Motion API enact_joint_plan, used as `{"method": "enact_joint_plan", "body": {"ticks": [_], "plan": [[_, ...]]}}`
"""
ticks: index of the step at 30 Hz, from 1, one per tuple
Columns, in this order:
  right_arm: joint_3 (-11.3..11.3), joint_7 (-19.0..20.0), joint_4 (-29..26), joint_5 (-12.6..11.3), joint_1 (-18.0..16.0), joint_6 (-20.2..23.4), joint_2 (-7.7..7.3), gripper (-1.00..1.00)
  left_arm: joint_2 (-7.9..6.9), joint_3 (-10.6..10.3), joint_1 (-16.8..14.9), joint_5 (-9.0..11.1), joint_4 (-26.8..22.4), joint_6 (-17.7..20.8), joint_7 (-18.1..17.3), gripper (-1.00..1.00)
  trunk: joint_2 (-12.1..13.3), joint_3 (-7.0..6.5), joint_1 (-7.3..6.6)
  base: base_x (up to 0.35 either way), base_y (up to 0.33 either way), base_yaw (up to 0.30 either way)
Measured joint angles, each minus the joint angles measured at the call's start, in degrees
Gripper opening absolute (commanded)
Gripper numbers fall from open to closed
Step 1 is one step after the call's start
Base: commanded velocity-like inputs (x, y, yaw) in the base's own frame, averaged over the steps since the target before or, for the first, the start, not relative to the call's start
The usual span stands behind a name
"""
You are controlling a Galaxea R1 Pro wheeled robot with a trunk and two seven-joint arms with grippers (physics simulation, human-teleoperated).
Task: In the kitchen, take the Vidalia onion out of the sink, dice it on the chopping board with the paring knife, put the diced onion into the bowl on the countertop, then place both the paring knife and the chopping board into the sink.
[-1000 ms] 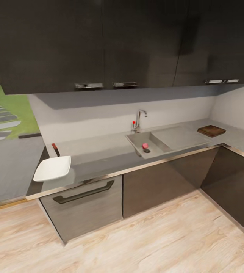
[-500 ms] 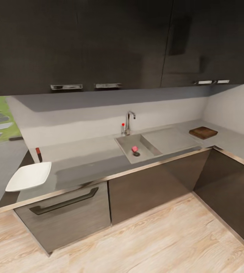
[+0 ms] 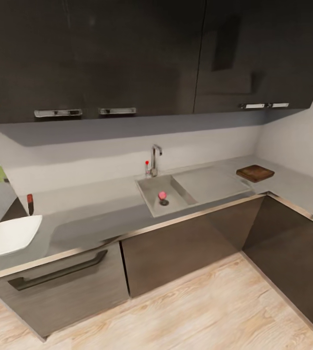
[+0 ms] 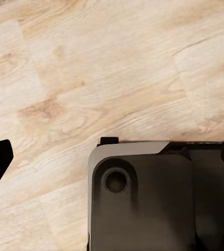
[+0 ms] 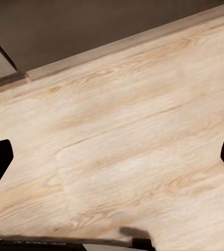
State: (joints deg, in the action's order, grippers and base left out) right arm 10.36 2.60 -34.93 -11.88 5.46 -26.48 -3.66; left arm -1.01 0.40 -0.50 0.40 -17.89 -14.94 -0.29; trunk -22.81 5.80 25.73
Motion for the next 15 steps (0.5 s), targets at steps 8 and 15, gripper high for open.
{"method": "enact_joint_plan", "body": {"ticks": [8, 15], "plan": [[0.13, 0.19, 0.11, 0.18, 0.00, -3.94, -0.23, 1.00, 0.03, 0.00, 0.00, 0.00, 0.02, 0.00, 0.03, 1.00, -0.01, 0.00, 0.00, 0.183, -0.258, 0.000], [0.19, 0.20, 2.24, 0.19, 0.00, -5.30, -0.12, 1.00, 0.04, 0.00, 0.00, 0.00, 0.03, 0.00, 0.04, 1.00, 0.00, 0.00, 0.00, 0.184, -0.258, 0.000]]}}
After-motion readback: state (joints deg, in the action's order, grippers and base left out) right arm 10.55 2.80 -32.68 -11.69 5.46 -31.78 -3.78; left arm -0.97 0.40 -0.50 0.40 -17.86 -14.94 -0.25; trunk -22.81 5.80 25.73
